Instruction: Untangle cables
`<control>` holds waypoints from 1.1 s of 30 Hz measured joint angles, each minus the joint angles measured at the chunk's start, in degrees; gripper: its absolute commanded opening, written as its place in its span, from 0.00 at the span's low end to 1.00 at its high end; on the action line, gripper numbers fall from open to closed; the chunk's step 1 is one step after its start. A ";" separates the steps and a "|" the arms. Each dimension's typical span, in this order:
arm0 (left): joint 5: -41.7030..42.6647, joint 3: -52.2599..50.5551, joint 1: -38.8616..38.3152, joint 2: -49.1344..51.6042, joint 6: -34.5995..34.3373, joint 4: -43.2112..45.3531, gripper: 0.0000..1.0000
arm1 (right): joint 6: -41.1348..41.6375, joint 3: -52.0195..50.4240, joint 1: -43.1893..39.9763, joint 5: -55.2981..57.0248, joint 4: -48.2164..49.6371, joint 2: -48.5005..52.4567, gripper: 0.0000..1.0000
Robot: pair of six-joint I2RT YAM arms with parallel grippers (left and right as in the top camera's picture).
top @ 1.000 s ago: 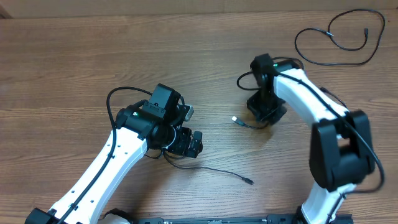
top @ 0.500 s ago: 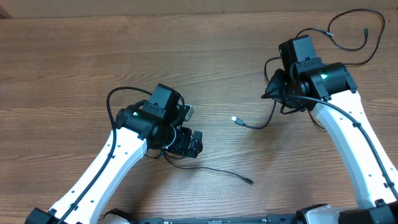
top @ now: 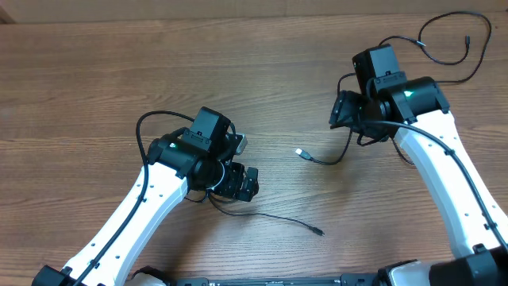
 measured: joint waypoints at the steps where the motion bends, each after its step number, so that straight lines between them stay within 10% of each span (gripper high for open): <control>1: 0.00 0.00 0.00 0.00 0.00 0.02 0.99 | -3.58 -0.04 0.31 -0.31 0.09 0.68 0.63; 3: 0.00 0.00 0.00 0.00 0.00 0.02 0.99 | -10.19 -0.52 1.09 -1.60 0.68 1.92 0.73; 4: 0.00 0.00 0.00 0.00 0.00 0.00 0.99 | -12.50 -0.83 1.42 -2.08 0.92 2.49 1.00; 21: 0.00 0.00 0.00 0.00 0.00 0.00 1.00 | -43.01 -5.27 2.58 -5.79 1.55 7.54 1.00; 23: 0.00 0.00 0.00 0.00 0.00 0.00 1.00 | -44.81 -6.88 2.58 -5.92 3.52 9.27 0.94; 26: 0.00 0.00 0.00 0.00 0.00 0.00 1.00 | -46.47 -9.25 2.56 -5.95 6.56 11.85 0.51; 33: 0.00 0.00 0.00 0.00 0.00 0.00 1.00 | -47.76 -15.06 2.58 -6.01 15.04 13.92 0.37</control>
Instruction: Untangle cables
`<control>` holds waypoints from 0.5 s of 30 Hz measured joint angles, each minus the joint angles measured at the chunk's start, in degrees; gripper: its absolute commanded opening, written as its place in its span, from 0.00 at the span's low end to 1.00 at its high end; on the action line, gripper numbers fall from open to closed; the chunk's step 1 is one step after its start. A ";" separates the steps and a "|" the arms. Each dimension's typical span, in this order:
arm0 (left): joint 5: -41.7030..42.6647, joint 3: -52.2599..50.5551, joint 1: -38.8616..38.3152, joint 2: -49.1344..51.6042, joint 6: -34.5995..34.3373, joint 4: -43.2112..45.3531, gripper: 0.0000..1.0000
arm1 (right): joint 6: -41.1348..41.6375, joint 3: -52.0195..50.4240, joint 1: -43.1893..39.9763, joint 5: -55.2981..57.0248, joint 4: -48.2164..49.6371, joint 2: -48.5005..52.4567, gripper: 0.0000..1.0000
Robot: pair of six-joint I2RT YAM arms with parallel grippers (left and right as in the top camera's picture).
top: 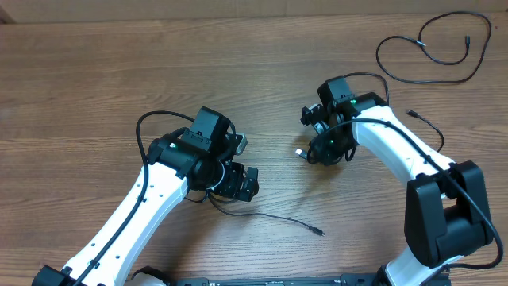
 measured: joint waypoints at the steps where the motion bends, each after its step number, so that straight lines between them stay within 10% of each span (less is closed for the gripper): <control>1: 0.00 0.00 0.00 0.00 0.00 0.00 0.99 | -0.07 -0.42 -0.02 0.04 0.44 0.00 0.34; 15: 0.00 0.00 0.00 0.00 0.00 0.00 0.99 | -0.28 -9.46 0.00 -1.70 10.93 0.00 0.37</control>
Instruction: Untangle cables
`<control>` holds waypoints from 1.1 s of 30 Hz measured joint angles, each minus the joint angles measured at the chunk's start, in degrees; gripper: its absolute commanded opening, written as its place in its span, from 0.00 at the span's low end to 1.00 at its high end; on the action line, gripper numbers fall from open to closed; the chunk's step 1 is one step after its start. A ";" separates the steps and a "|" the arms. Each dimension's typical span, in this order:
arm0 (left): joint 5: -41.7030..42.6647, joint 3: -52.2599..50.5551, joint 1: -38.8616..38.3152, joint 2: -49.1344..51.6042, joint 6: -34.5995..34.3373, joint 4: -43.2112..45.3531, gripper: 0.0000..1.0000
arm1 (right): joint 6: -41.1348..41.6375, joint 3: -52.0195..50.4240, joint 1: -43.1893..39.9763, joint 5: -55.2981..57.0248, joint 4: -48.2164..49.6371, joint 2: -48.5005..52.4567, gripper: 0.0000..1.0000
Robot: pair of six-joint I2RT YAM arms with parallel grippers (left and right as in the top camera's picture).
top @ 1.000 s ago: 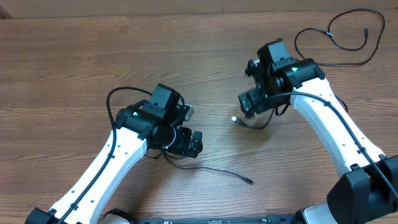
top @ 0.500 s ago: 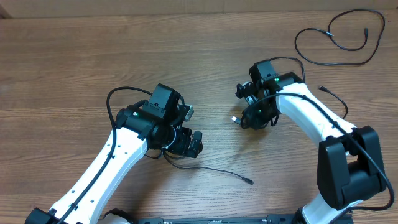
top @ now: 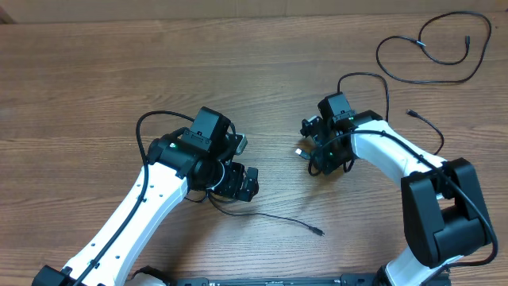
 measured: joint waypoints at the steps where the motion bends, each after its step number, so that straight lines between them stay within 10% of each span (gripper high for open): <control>1: -0.02 0.00 0.00 0.00 0.00 0.00 0.99 | 0.00 -0.37 0.00 -0.17 0.17 0.00 0.37; 11: 0.00 0.00 0.00 0.00 0.00 0.00 0.99 | 0.24 -0.66 0.00 -0.96 1.42 0.04 0.04; 33: 0.00 0.00 0.00 0.00 0.00 0.02 1.00 | 20.17 9.14 0.81 -0.42 -9.29 1.14 0.04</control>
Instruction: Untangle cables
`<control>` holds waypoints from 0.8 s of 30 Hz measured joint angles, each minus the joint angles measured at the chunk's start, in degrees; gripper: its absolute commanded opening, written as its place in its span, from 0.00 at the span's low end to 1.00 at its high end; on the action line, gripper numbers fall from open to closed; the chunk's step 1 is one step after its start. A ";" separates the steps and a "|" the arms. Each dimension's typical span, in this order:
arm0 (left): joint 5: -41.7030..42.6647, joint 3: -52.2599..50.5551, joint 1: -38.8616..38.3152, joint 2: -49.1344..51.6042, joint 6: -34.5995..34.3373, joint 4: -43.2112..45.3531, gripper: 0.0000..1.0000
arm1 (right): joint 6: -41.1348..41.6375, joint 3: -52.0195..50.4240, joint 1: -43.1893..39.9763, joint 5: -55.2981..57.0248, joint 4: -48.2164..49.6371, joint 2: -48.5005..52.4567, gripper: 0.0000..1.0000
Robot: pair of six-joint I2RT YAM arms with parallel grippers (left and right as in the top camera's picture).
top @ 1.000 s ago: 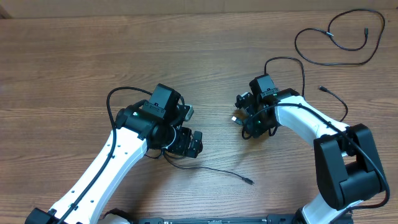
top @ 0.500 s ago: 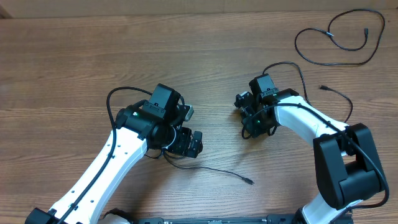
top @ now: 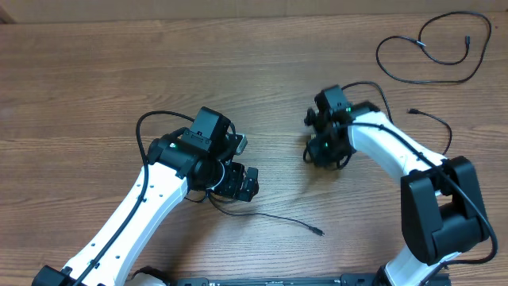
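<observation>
A thin black cable [top: 274, 217] trails from under my left gripper [top: 240, 182] to a small plug [top: 317, 232] near the front. The left gripper sits low on the table and looks shut on that cable. My right gripper [top: 311, 150] points down at the middle of the table, where a white-tipped cable end lay; that tip is hidden under it, and its jaws cannot be made out. Another cable end [top: 411, 113] curves away behind the right arm. A long black cable [top: 432, 54] lies looped at the far right.
Brown wooden table [top: 95, 71]. The black loops beside each wrist [top: 143, 127] look like the arms' own camera leads. The right arm's white link [top: 397, 151] crosses the right half of the table.
My right gripper has shifted slightly up and left, and it now covers the white cable tip that showed just left of it. The left arm and its cable are unchanged.
At first my right gripper was at the right with a short white-tipped cable hanging from it. Then it stood by the white tip at mid table, the cable's other end lying free to the right. It stayed close, and now covers the tip. The left arm never moved.
</observation>
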 measured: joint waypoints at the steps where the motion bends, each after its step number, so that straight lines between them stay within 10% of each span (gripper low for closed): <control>1: -0.02 0.00 0.00 0.00 0.00 0.00 1.00 | 1.73 1.62 -0.02 0.52 -0.85 -0.04 0.04; 11: 0.00 0.00 0.00 0.00 0.00 -0.02 1.00 | 26.97 8.22 -4.90 5.20 -5.35 -7.39 0.04; 24: 0.00 0.00 0.00 0.00 0.00 -0.02 0.99 | 33.48 8.26 -19.37 8.59 -7.82 -18.67 0.04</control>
